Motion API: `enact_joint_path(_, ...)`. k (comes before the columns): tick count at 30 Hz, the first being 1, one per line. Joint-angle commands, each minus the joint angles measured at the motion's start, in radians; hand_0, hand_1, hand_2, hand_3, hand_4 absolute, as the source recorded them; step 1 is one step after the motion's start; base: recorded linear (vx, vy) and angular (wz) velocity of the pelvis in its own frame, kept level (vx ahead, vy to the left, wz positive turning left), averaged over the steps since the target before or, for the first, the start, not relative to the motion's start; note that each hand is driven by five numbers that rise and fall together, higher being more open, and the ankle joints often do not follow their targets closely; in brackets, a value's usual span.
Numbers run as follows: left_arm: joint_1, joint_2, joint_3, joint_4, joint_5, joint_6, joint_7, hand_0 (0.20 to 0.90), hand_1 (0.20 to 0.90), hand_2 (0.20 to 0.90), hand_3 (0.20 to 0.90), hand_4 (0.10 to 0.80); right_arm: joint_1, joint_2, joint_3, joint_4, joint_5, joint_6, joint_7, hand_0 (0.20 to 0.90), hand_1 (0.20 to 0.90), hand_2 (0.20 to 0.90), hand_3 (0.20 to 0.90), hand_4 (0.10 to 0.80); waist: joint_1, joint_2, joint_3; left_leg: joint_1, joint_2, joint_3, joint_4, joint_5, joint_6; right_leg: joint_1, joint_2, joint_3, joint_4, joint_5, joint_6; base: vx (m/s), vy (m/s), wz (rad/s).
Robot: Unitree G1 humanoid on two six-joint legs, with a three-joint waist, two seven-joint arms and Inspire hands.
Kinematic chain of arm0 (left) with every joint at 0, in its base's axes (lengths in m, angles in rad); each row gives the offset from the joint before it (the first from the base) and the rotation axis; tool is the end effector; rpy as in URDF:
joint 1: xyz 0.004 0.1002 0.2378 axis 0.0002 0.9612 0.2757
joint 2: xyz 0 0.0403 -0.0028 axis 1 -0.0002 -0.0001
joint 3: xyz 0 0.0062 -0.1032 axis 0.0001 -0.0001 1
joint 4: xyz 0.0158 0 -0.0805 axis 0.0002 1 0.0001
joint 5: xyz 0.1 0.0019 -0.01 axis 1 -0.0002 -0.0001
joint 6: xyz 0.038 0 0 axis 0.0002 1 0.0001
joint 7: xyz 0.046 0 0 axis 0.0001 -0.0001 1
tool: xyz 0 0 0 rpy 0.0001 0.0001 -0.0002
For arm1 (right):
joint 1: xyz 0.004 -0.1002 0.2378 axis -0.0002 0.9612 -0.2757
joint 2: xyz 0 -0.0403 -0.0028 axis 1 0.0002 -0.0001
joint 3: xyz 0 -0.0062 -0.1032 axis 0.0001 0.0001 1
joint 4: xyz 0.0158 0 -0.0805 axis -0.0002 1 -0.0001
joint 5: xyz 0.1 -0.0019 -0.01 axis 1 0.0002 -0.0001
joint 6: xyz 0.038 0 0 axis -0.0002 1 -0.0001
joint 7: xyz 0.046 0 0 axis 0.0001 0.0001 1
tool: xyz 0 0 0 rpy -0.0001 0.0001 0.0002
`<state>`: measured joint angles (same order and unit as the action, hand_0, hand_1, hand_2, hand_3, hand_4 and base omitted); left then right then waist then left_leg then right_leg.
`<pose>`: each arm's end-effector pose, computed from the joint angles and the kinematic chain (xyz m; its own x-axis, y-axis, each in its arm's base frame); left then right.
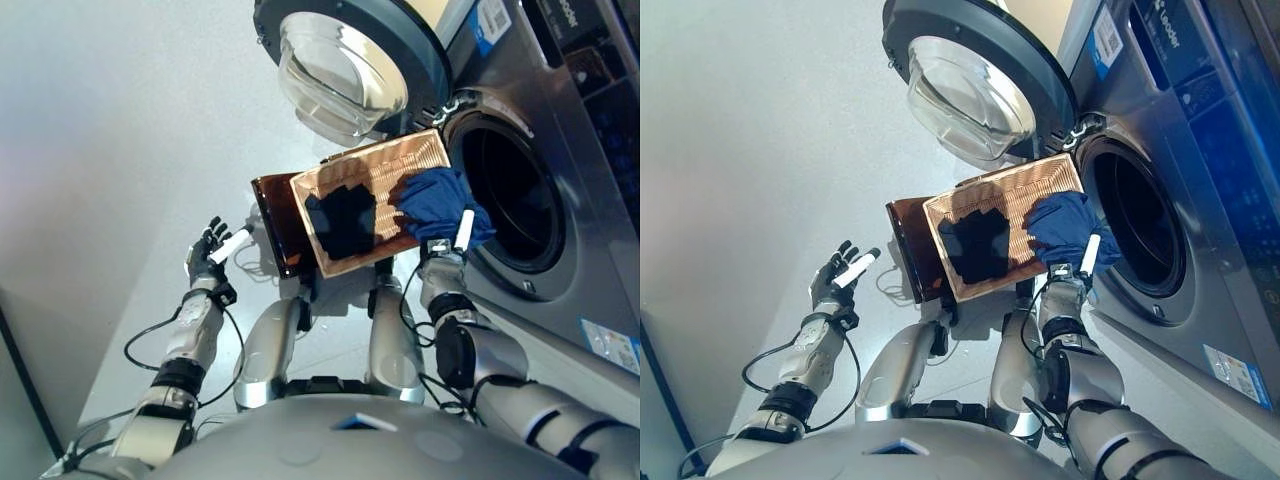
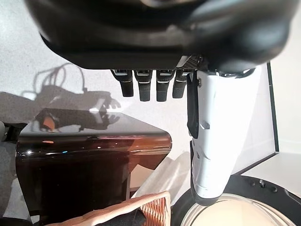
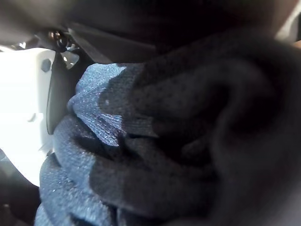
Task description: Pick up the clothes and place them into the washing machine
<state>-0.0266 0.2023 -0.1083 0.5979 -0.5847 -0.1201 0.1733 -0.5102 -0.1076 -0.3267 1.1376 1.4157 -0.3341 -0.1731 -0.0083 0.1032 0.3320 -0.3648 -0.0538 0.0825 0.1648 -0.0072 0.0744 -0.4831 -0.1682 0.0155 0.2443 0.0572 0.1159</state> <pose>0.1762 0.1913 -0.0477 0.8424 0.2215 -0.4912 -0.3552 0.9138 -0.1971 0.2496 -0.2043 -0.0289 0.6014 -0.4570 -0.6553 0.7109 -0.0682 0.7000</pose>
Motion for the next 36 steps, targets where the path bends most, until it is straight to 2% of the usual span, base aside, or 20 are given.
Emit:
enact_joint_path(1, 0.008, 0.026, -0.001, -0.077, 0.000, -0.087, -0.003, 0.900, 0.900, 0.900, 0.900, 0.800, -0.041, -0.050, -0.048, -0.058, 0.016, -0.086, 0.012, 0.200, 0.200, 0.200, 0.200, 0.300, 0.019, 0.010, -0.019, -0.070, -0.025, -0.010, 0.138, -0.096, -0.058, -0.024, -0.010, -0.017, 0.009, 0.006, -0.001, 0.000, 0.011, 0.04)
enact_joint_path(12, 0.034, 0.044, -0.034, -0.131, -0.015, -0.091, -0.026, 0.900, 0.900, 0.900, 0.900, 0.800, -0.105, -0.152, -0.107, -0.104, 0.013, -0.146, -0.044, 0.200, 0.200, 0.200, 0.200, 0.300, 0.016, 0.039, 0.011, -0.203, -0.017, -0.003, 0.320, -0.162, -0.059, -0.151, 0.001, 0.003, 0.192, -0.079, -0.026, -0.036, -0.024, 0.06)
enact_joint_path(14, 0.045, 0.054, -0.036, -0.152, -0.021, -0.091, -0.025, 0.900, 0.900, 0.900, 0.900, 0.800, -0.118, -0.193, -0.141, -0.111, 0.030, -0.174, -0.056, 0.200, 0.200, 0.200, 0.200, 0.300, 0.011, 0.042, 0.020, -0.262, -0.011, -0.002, 0.435, -0.208, -0.058, -0.212, 0.007, 0.010, 0.310, -0.123, -0.042, -0.067, -0.025, 0.10)
enact_joint_path(17, 0.053, 0.059, -0.034, -0.165, -0.025, -0.090, -0.023, 0.900, 0.900, 0.900, 0.900, 0.800, -0.128, -0.214, -0.142, -0.104, 0.027, -0.179, -0.064, 0.200, 0.200, 0.200, 0.200, 0.300, 0.012, 0.044, 0.021, -0.294, -0.004, 0.002, 0.480, -0.229, -0.058, -0.247, 0.008, 0.015, 0.357, -0.143, -0.047, -0.009, -0.016, 0.10)
enact_joint_path(19, 0.062, 0.064, -0.029, -0.173, -0.026, -0.090, -0.022, 0.900, 0.900, 0.900, 0.900, 0.800, -0.147, -0.248, -0.142, -0.097, 0.007, -0.179, -0.086, 0.200, 0.200, 0.200, 0.200, 0.300, 0.017, 0.048, 0.015, -0.323, -0.003, -0.004, 0.523, -0.269, -0.059, -0.282, 0.015, 0.022, 0.411, -0.182, -0.047, 0.001, -0.013, -0.01)
enact_joint_path(20, 0.063, 0.063, -0.030, -0.174, -0.026, -0.089, -0.023, 0.900, 0.900, 0.900, 0.900, 0.800, -0.147, -0.250, -0.143, -0.097, 0.006, -0.178, -0.088, 0.200, 0.200, 0.200, 0.200, 0.300, 0.015, 0.047, 0.019, -0.337, -0.001, 0.007, 0.527, -0.252, -0.055, -0.294, 0.010, 0.016, 0.409, -0.164, -0.052, -0.129, 0.002, -0.03)
enact_joint_path(24, 0.078, 0.068, -0.028, -0.191, -0.026, -0.090, -0.022, 0.900, 0.900, 0.900, 0.900, 0.800, -0.166, -0.284, -0.139, -0.099, -0.011, -0.179, -0.105, 0.200, 0.200, 0.200, 0.200, 0.300, 0.021, 0.052, 0.010, -0.363, -0.003, 0.002, 0.561, -0.288, -0.056, -0.328, 0.019, 0.031, 0.449, -0.198, -0.053, 0.036, -0.003, 0.01)
enact_joint_path(28, 0.098, 0.078, -0.025, -0.224, -0.038, -0.098, -0.024, 0.900, 0.900, 0.900, 0.900, 0.800, -0.181, -0.316, -0.130, -0.105, -0.028, -0.178, -0.113, 0.200, 0.200, 0.200, 0.200, 0.300, 0.027, 0.048, 0.008, -0.413, -0.002, 0.007, 0.614, -0.307, -0.055, -0.386, 0.026, 0.039, 0.507, -0.219, -0.066, -0.008, -0.005, 0.03)
enact_joint_path(36, 0.106, 0.085, -0.028, -0.236, -0.043, -0.103, -0.019, 0.900, 0.900, 0.900, 0.900, 0.800, -0.216, -0.355, -0.122, -0.116, -0.047, -0.188, -0.131, 0.200, 0.200, 0.200, 0.200, 0.300, 0.034, 0.050, -0.001, -0.446, -0.002, 0.010, 0.620, -0.306, -0.055, -0.419, 0.029, 0.039, 0.518, -0.223, -0.070, -0.003, -0.002, 0.02)
